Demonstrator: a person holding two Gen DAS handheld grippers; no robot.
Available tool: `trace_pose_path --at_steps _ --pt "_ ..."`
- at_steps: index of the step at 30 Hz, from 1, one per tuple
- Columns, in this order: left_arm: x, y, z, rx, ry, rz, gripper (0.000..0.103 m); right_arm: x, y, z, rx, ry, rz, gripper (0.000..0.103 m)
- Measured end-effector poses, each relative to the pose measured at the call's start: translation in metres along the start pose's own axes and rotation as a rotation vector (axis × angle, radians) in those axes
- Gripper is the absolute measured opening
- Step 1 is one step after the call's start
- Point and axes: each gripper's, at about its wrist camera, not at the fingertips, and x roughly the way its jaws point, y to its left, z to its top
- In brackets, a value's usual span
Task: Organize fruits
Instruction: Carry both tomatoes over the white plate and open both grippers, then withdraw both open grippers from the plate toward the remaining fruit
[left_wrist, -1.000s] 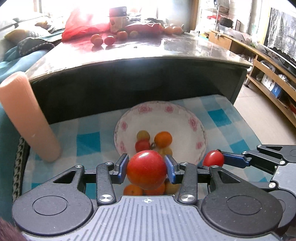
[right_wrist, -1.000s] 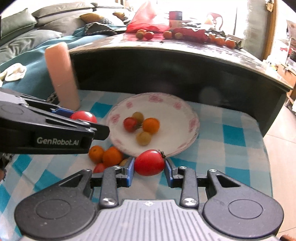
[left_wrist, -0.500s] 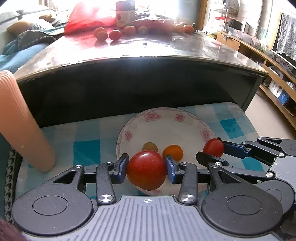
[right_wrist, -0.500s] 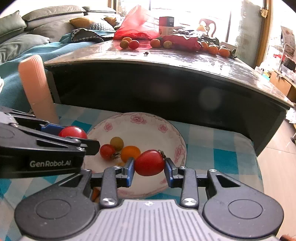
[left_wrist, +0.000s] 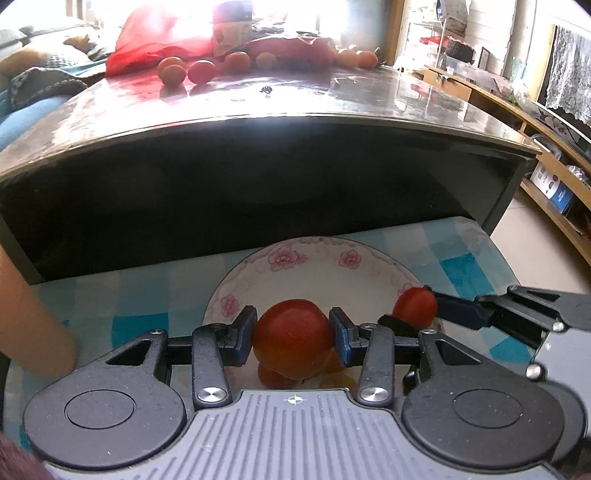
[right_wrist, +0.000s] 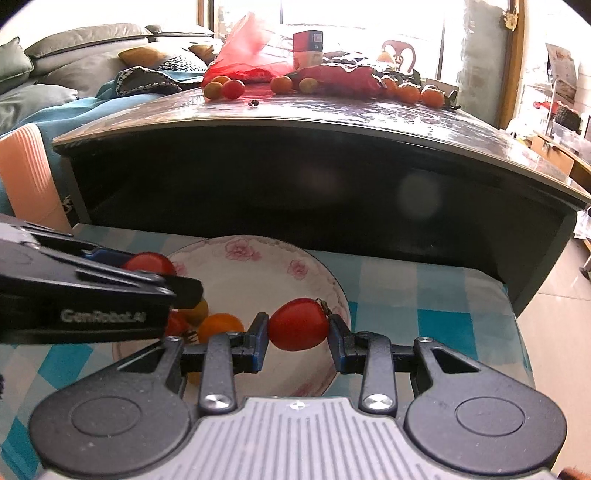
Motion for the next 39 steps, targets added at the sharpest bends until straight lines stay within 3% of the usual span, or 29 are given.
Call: trace_pose_path --at_steps 5,10,15,23,39 --pt "0.007 -0.001 0.001 0.000 -0.014 -0.004 0.051 0.004 0.008 -0.003 -0.032 -0.014 0.015 0.050" --pt "0.010 0.000 0.003 0.001 -0.027 -0.011 0.065 0.008 0.013 -0.005 -0.050 -0.016 0.021 0.050" --pt "0.008 0.005 0.004 -0.015 -0.029 0.000 0.067 0.010 0.008 -0.007 -0.034 -0.011 0.020 0.050" --pt "-0.009 0.017 0.010 -0.051 -0.049 0.023 0.072 0.002 -0.004 0.002 0.024 -0.026 0.021 0.059" --pt "-0.049 0.022 0.013 -0.062 -0.064 0.057 0.076 -0.032 -0.014 0.017 0.124 -0.042 0.023 0.059"
